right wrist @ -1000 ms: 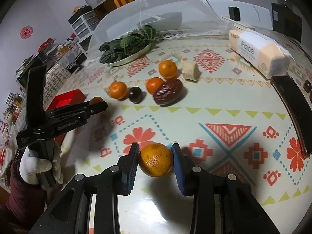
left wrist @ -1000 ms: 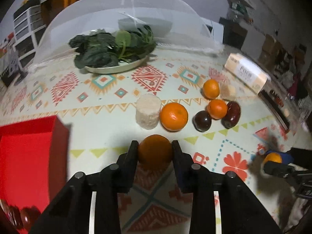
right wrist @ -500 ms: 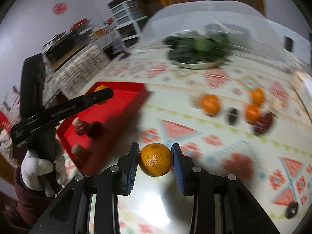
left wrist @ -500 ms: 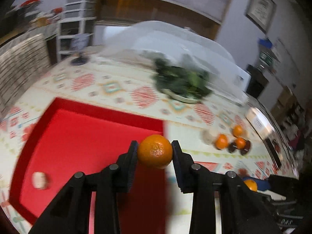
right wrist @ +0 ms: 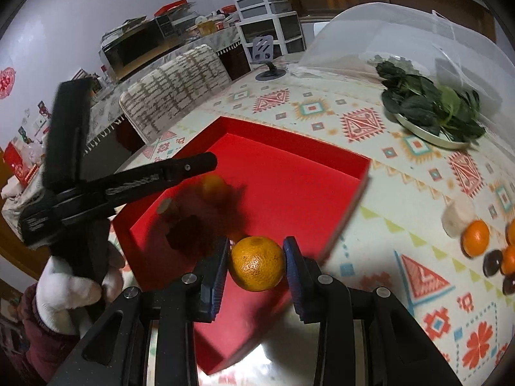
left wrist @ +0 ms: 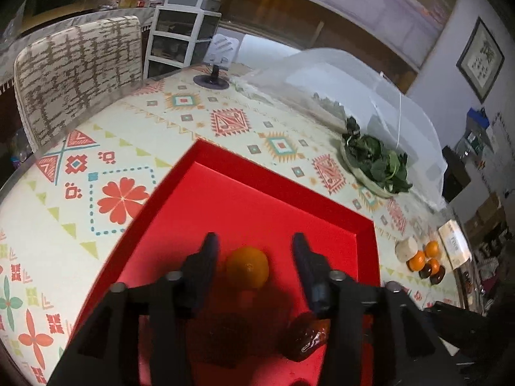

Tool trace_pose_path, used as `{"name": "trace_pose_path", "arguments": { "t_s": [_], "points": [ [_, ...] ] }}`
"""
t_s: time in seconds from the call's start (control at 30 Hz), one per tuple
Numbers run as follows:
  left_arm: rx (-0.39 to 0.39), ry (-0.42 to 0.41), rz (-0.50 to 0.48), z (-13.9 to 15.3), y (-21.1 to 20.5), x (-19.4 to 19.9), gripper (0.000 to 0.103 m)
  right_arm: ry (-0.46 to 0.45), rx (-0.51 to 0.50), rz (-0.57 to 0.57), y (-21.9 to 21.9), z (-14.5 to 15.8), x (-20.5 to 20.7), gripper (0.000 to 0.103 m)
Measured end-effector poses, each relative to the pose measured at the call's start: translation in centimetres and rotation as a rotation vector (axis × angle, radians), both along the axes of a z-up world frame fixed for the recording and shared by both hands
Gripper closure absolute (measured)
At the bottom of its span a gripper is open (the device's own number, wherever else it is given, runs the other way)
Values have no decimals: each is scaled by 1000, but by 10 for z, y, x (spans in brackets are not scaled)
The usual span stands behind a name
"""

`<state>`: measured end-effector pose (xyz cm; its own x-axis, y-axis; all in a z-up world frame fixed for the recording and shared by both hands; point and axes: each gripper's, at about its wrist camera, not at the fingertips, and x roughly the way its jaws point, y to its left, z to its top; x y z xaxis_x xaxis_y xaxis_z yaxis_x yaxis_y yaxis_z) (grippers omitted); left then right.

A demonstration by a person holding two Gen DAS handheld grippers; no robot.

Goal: Organize fruits
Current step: 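Lower both oranges into the red tray and open both tools, then move the right tool to a red date while the left approaches a round white chunk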

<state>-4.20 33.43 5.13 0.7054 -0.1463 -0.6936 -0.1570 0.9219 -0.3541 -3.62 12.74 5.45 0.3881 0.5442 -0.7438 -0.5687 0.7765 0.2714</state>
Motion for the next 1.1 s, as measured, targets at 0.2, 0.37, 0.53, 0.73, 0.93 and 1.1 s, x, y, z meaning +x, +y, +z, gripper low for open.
{"name": "trace_pose_path", "arguments": {
  "t_s": [0.2,0.37,0.53,0.73,0.93,1.1],
  "points": [
    [-36,-28,20,7,8,-10,39,13,6,-21,8,-4,9,53],
    [-49,-49,44,16,12,-19,35,-3,18,-43,1,2,9,49],
    [-56,-68,36,27,3,-25,32,-8,49,-81,-22,7,7,45],
    [-48,-86,-31,40,-33,-27,25,-4,59,-177,-81,5,0,43],
    [-9,-70,-163,41,-96,-17,24,8,61,-354,-173,-3,-6,43],
    [-9,-41,-258,35,-148,-4,24,16,96,-531,-247,-7,-1,43]
  ]
}}
